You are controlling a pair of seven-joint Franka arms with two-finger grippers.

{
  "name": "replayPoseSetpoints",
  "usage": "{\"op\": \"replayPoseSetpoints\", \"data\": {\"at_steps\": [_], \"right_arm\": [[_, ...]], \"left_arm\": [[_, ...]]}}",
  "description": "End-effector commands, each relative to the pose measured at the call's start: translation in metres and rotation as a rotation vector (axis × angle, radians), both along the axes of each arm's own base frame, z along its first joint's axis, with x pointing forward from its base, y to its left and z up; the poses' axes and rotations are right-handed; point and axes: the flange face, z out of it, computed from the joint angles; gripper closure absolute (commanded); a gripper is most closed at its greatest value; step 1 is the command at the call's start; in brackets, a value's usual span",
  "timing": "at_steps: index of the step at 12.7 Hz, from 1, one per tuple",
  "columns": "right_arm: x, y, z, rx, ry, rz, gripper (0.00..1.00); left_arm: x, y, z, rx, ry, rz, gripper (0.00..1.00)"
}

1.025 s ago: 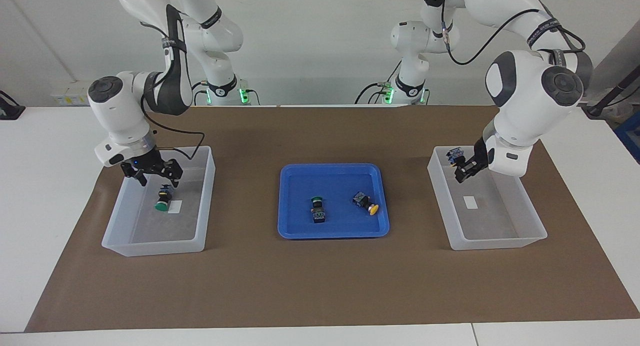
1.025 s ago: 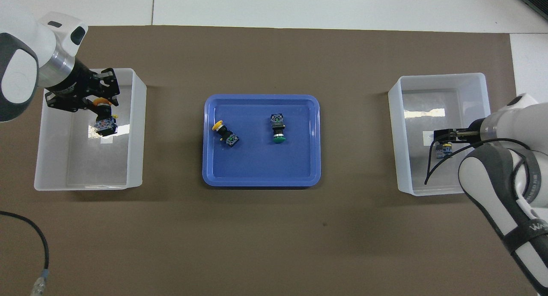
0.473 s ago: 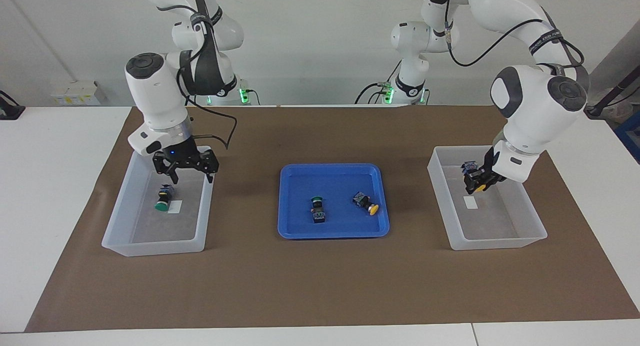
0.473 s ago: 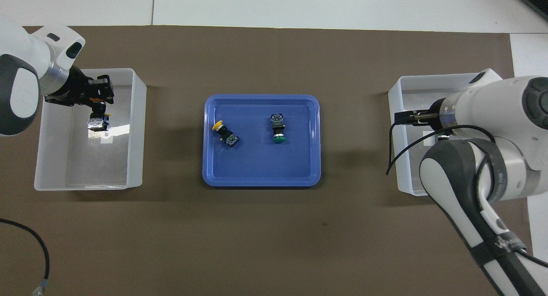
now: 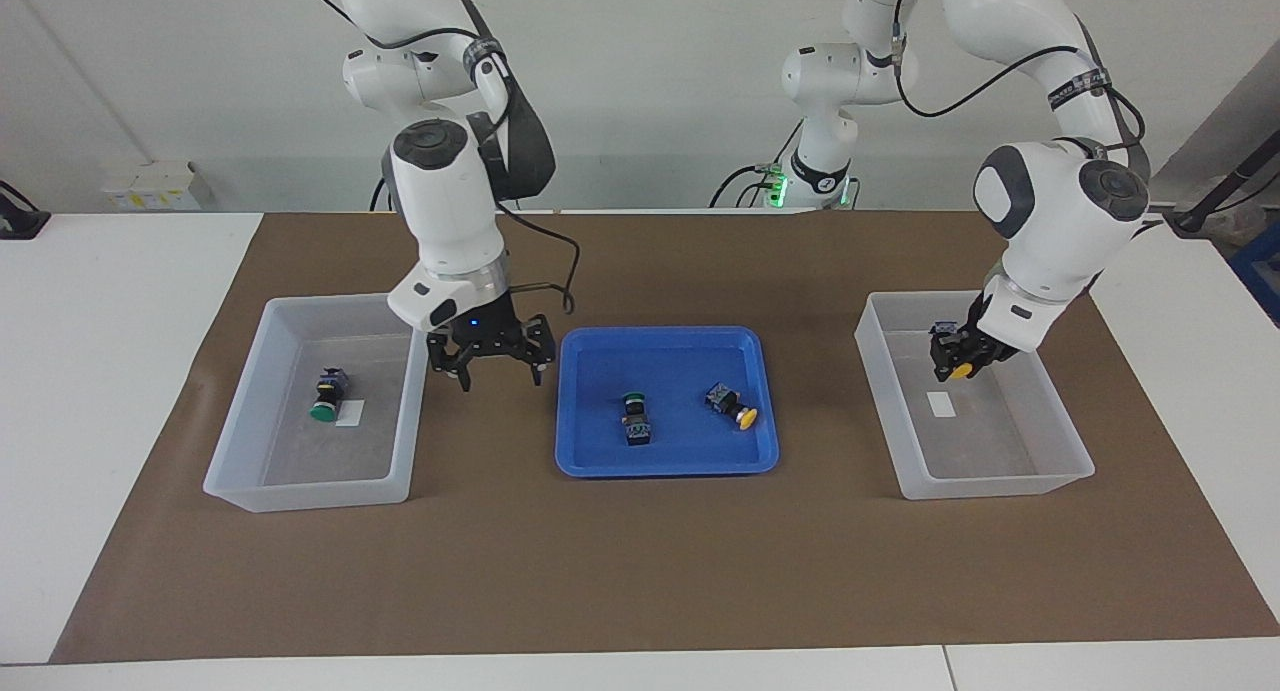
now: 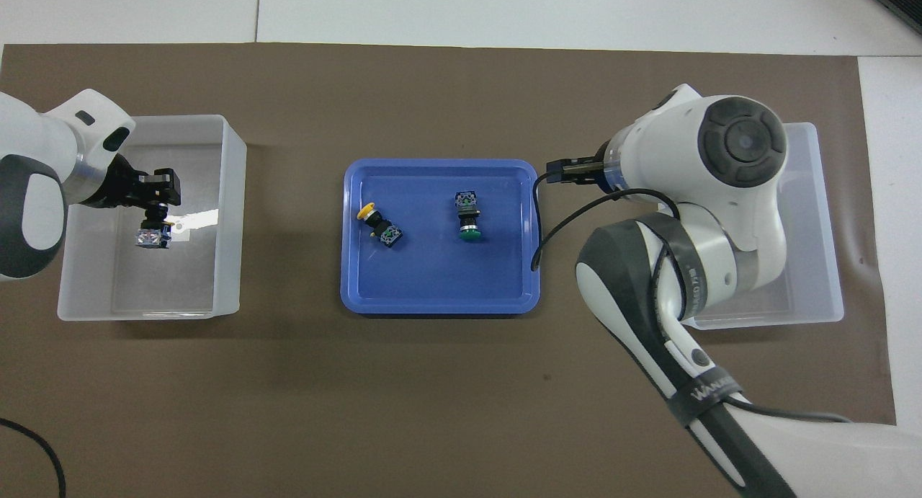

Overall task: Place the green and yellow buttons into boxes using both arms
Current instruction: 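Return the right gripper to the tray while the left gripper reaches back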

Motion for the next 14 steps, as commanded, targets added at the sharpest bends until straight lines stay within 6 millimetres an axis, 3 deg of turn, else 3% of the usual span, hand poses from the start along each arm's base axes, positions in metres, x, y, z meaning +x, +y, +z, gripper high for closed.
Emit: {"op": "replayPoseSetpoints", "data": {"at_steps": [1,4,7,11,14], "right_arm": [[0.013,0.046,-0.017,0.014,0.001,-0.018,0.00],[0.005,0.082,-0.050,0.004,0.027,0.017,0.00],[-0.007,0.130,-0.088,-0.010,0.017,0.031,0.00],[-0.008,0.143,-0.110,-0.006,-0.024,0.046,0.00],[-0.017,0.141,-0.130,-0.027,-0.017,0.058,0.00]], "left_arm": [[-0.009,0.001,0.007,-0.014,-0.030,-0.014,0.61],[-0.008,0.001,0.009,-0.009,-0.032,-0.036,0.43],[-0.004,-0.003,0.015,-0.009,-0.031,-0.043,0.40],[0.003,-0.014,0.029,-0.012,-0.036,-0.012,0.42],[0.006,-0.044,0.031,-0.023,-0.041,0.097,0.43]]}}
